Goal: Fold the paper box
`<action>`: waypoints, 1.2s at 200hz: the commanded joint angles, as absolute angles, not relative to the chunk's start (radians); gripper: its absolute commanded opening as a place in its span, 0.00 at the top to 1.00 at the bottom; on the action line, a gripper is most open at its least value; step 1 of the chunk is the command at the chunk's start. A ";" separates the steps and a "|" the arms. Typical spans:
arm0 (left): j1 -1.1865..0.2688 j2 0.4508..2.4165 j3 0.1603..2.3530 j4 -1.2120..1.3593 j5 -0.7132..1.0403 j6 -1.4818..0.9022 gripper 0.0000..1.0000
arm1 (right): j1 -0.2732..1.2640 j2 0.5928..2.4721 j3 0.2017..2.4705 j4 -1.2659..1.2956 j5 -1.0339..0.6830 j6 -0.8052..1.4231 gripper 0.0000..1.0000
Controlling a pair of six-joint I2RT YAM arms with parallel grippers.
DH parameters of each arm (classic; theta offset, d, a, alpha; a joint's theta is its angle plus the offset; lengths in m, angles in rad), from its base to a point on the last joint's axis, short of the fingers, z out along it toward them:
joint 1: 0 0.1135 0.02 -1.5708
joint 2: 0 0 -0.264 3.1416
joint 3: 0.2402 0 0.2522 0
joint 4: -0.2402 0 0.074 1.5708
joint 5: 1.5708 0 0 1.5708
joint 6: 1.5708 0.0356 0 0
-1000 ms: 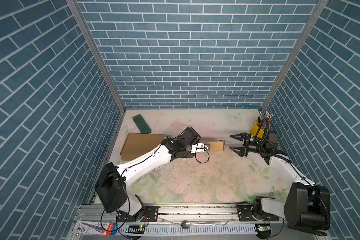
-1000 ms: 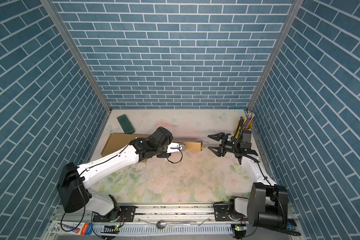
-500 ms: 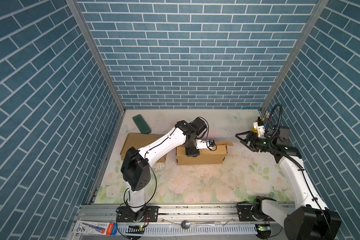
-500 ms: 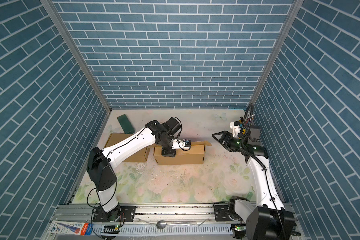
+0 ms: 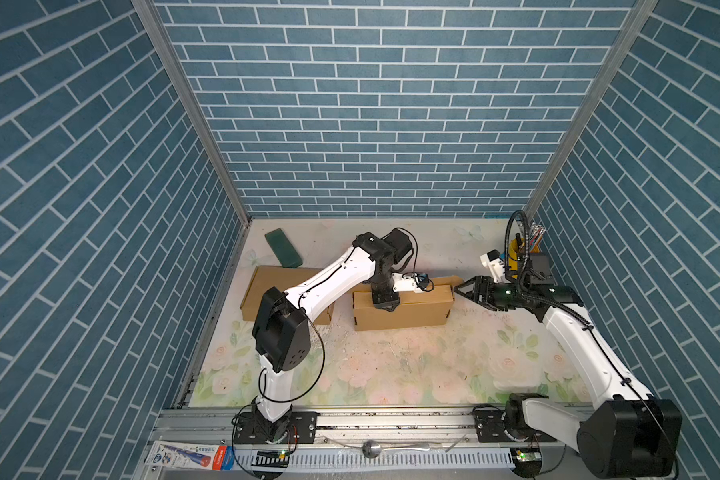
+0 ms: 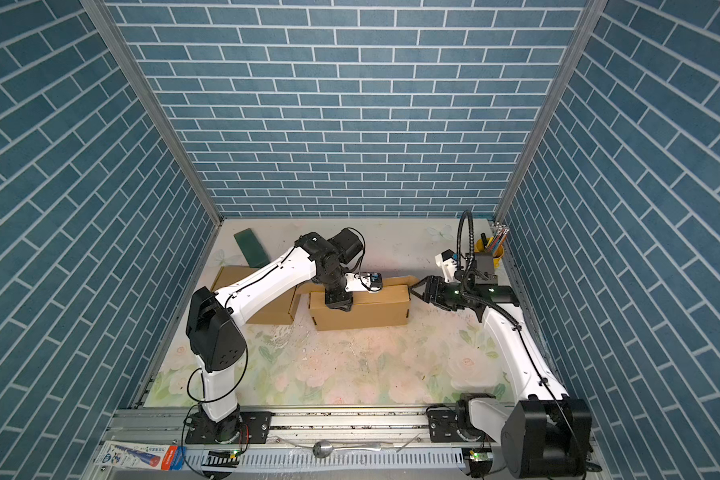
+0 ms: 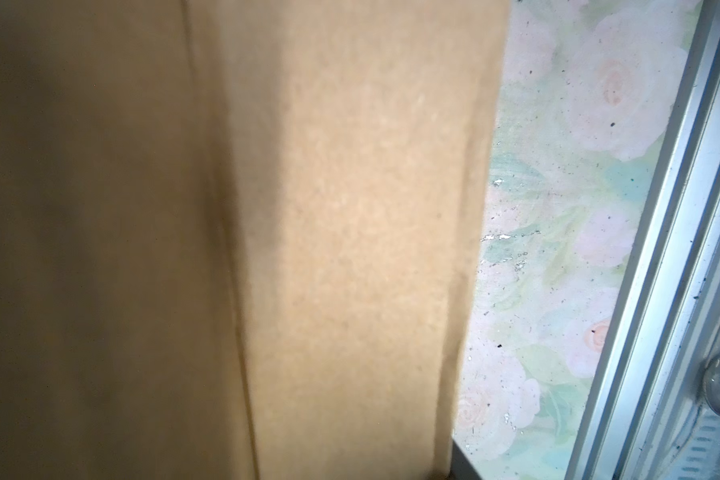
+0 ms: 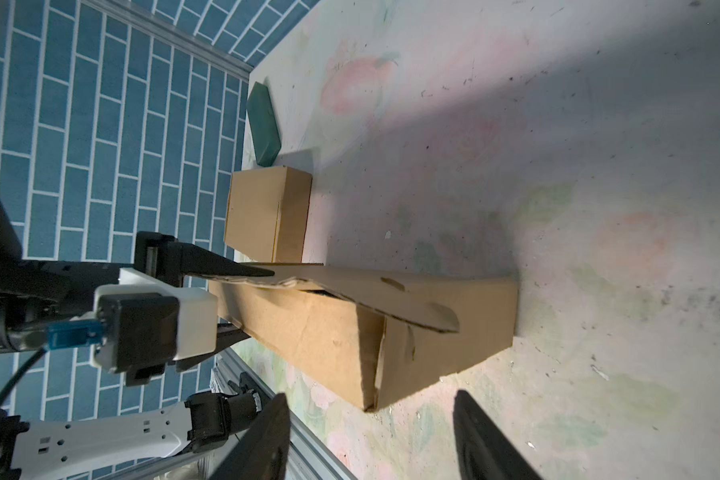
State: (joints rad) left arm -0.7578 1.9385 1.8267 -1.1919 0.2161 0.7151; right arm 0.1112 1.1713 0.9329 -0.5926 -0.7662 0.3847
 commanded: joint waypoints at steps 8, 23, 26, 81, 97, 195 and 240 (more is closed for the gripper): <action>-0.757 1.987 1.817 -1.223 0.246 0.723 0.52 | 0.147 1.205 0.929 -0.551 -0.749 0.368 0.41; -0.756 1.987 1.814 -1.218 0.245 0.723 0.52 | 0.155 1.217 0.930 -0.538 -0.734 0.376 0.43; -0.756 1.987 1.813 -1.217 0.245 0.725 0.53 | 0.156 1.219 0.928 -0.534 -0.732 0.379 0.43; -0.757 1.987 1.799 -1.196 0.236 0.729 0.54 | 0.163 1.271 0.883 -0.586 -0.629 0.328 0.64; -0.756 1.988 1.793 -1.186 0.231 0.729 0.54 | 0.165 1.281 0.873 -0.631 -0.600 0.294 0.68; -0.757 2.003 1.773 -1.164 0.233 0.729 0.59 | 0.174 1.217 1.107 -0.818 -0.513 0.137 0.45; -0.752 2.012 1.780 -1.160 0.233 0.738 0.59 | 0.188 1.277 1.287 -0.975 -0.362 -0.117 0.39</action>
